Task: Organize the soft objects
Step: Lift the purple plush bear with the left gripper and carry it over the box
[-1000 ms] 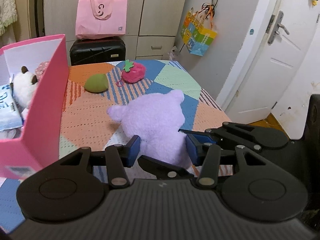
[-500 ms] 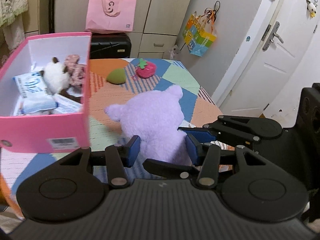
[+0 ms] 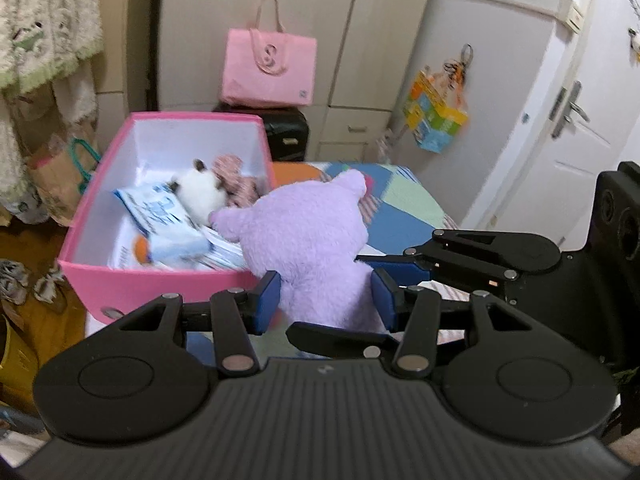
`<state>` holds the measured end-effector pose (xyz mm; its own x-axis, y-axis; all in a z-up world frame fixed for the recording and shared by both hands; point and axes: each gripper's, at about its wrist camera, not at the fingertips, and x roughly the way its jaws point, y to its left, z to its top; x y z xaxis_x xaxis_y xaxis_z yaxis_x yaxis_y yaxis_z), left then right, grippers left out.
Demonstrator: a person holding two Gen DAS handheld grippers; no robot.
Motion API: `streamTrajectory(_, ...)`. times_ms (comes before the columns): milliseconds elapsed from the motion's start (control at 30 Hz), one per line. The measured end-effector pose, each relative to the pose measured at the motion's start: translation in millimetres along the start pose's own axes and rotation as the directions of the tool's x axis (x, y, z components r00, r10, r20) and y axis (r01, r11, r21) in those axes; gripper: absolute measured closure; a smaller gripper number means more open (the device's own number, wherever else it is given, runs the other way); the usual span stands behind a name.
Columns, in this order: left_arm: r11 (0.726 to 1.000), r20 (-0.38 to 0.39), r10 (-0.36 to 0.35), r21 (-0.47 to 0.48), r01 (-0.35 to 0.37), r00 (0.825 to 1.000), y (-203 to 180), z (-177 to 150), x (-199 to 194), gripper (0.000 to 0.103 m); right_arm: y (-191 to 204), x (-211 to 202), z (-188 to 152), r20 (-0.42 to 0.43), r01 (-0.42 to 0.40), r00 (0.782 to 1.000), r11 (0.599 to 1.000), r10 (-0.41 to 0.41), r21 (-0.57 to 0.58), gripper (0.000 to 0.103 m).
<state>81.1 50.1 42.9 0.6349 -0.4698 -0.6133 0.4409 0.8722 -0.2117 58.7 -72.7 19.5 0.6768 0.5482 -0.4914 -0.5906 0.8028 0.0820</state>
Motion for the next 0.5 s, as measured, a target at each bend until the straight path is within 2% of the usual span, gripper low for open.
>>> streamTrajectory(233, 0.999, 0.040, 0.044, 0.023, -0.045, 0.998, 26.4, 22.4, 10.9, 0.055, -9.7, 34.2, 17.1, 0.064, -0.023, 0.998, 1.000, 0.025, -0.021, 0.044)
streamTrajectory(400, 0.998, 0.075, 0.064, -0.010, -0.063, 0.995, 50.2, 34.4, 26.4, 0.055, -20.9, 60.9, 30.7, 0.067, -0.024, 0.997, 0.998, 0.029, -0.066, 0.044)
streamTrajectory(500, 0.996, 0.079, 0.085, -0.042, -0.082, 0.993, 63.6, 36.8, 41.5, 0.055, -28.2, 81.0, 34.2, 0.060, -0.019, 0.998, 0.998, 0.022, -0.052, 0.044)
